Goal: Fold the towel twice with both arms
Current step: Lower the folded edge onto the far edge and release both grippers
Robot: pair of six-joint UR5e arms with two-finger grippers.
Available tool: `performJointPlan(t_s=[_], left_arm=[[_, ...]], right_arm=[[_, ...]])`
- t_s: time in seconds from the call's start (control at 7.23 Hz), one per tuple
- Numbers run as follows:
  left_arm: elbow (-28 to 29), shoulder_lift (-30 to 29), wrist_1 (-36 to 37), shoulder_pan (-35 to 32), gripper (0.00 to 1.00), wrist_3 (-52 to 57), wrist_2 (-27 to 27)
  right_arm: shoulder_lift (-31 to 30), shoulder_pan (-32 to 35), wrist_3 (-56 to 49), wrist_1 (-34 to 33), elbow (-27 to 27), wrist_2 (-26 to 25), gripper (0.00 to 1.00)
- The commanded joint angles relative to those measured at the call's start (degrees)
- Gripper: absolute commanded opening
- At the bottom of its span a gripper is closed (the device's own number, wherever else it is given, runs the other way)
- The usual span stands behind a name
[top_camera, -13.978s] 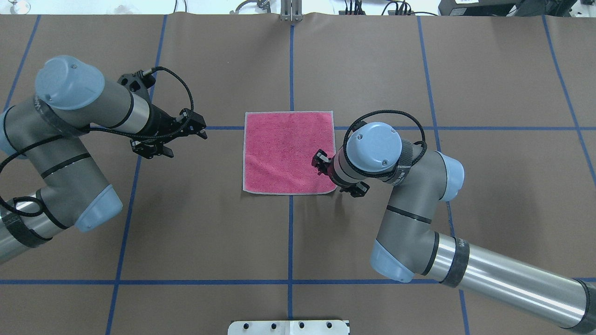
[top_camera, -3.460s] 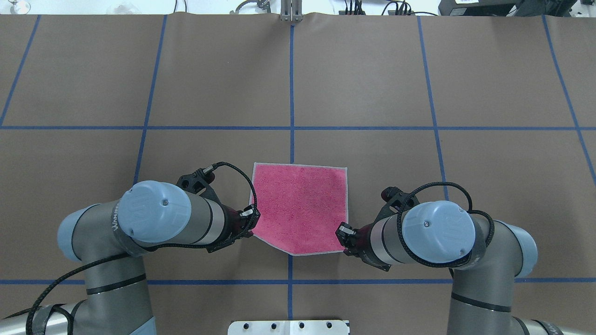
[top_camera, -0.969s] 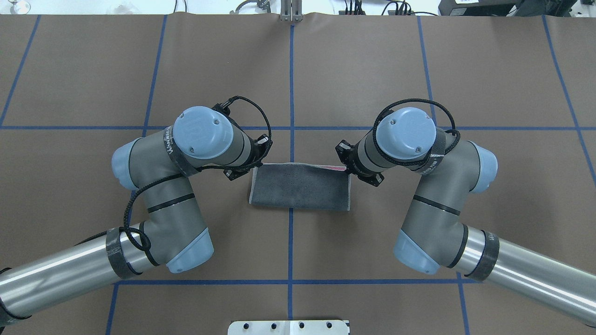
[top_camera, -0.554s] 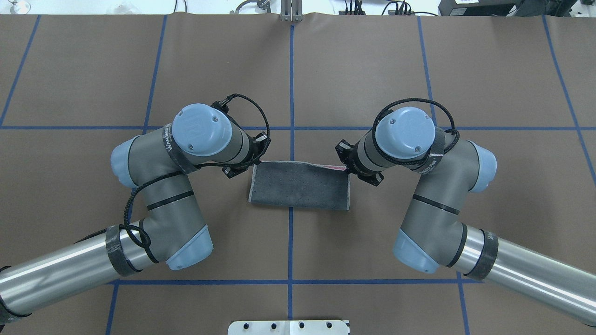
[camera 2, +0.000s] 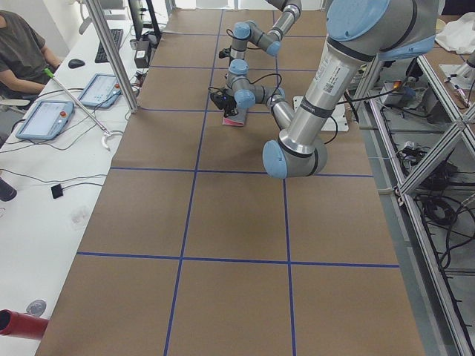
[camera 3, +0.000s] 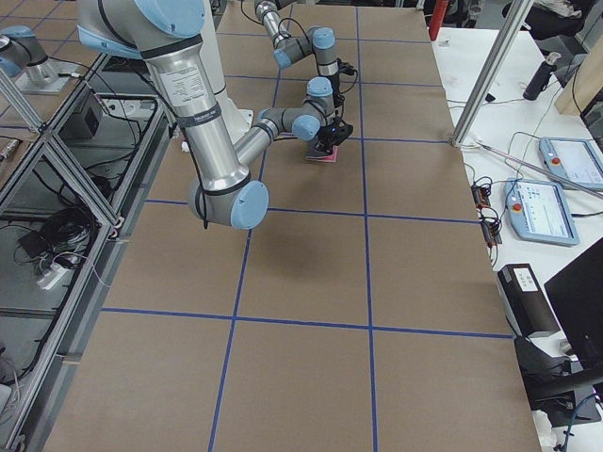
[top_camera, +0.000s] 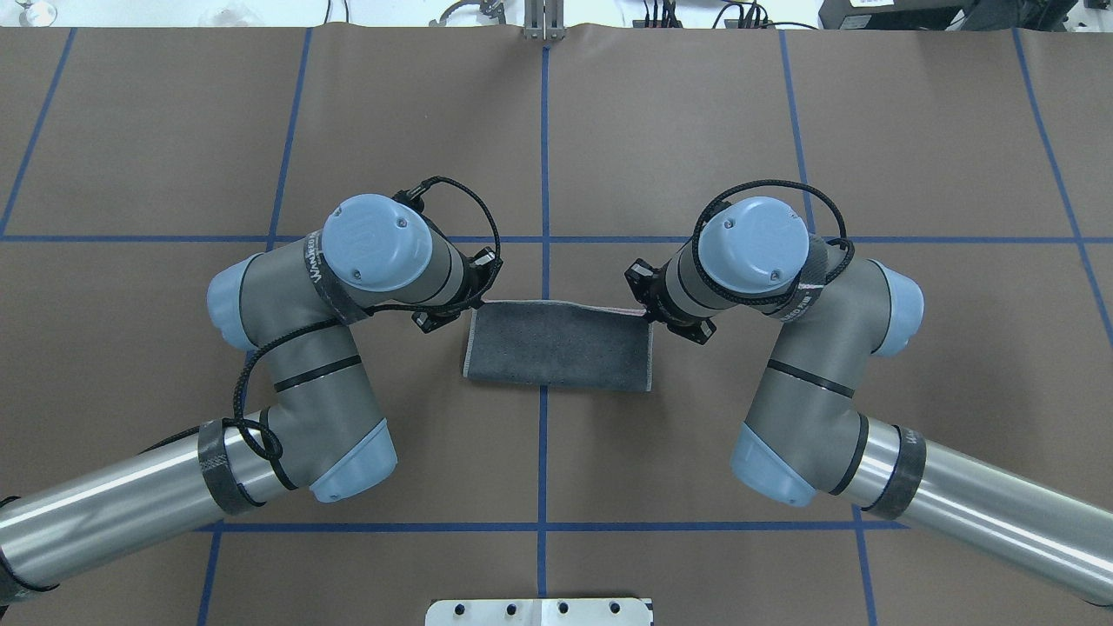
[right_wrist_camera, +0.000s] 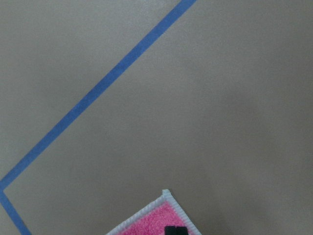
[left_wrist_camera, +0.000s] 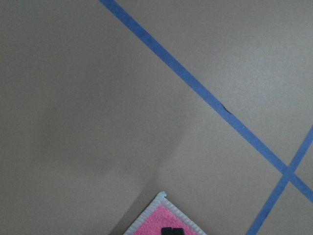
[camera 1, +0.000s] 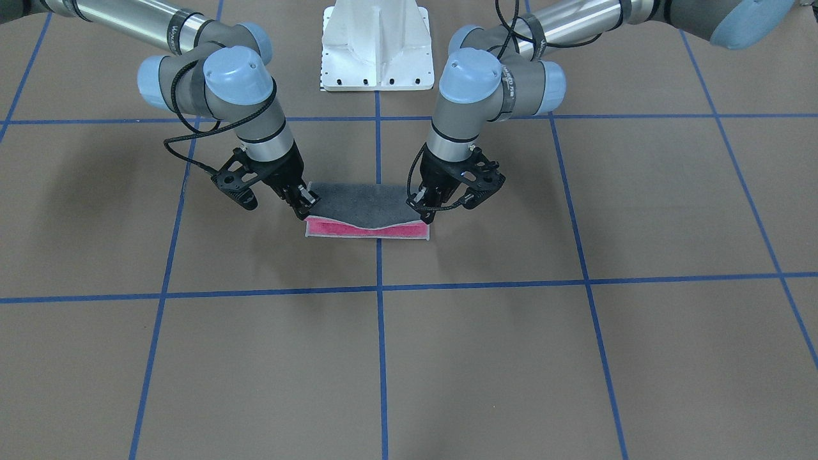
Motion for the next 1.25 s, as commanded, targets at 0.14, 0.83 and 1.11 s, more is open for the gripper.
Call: performJointPlan(t_s=[0.14,0.83,1.11], left_arm=[[0.00,0.19,-0.43,-0.08,0.00,0.09,-0.01],[0.00,0.28,-0.34,-0.08,0.29,0.09,0.00],[0.00,0.28,-0.34,-0.17,0.41,0.09,0.08]], right_arm=[[0.36,0.18,-0.38,0.00,-0.47,0.00,0.25],[1.60,0.36,-0.56,0.09,-1.97,0.00,0.35],[1.68,0.36,-0.38,0.18,-1.88,0.00,0.40]])
